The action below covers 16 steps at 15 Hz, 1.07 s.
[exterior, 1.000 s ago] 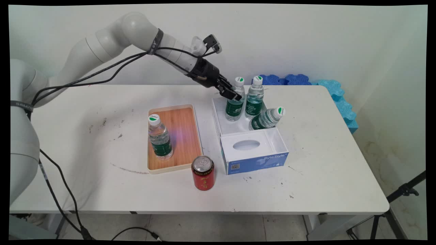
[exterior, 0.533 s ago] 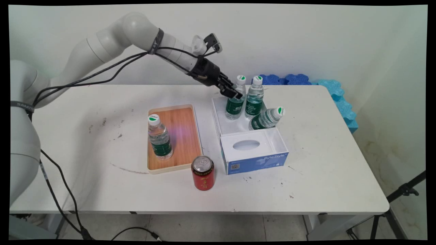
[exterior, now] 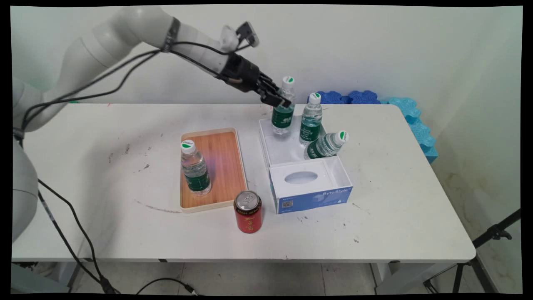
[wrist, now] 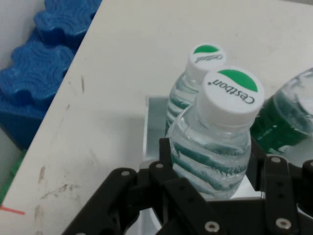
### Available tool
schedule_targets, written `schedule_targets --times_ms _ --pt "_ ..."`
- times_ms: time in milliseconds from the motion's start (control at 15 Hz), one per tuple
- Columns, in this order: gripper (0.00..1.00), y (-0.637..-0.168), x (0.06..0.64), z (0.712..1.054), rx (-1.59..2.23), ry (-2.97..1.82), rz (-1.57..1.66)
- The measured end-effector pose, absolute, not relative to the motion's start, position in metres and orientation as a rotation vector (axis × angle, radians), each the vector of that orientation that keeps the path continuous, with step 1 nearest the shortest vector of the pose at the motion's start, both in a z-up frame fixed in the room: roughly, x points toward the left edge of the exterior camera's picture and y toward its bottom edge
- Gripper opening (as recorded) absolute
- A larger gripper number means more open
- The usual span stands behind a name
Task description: Place the picked object on the tray
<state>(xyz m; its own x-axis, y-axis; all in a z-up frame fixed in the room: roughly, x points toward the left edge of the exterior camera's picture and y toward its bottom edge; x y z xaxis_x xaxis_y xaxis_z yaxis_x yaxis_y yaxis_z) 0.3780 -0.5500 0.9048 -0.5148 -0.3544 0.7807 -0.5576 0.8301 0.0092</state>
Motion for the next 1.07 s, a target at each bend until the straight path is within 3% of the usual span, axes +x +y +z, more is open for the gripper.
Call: schedule_targets --times_ms 600,1067 --pt "0.00 -0.498 0.455 0.977 0.611 -2.108 0.346" --pt "0.00 -0.455 0.535 0.975 0.648 -2.154 0.345"
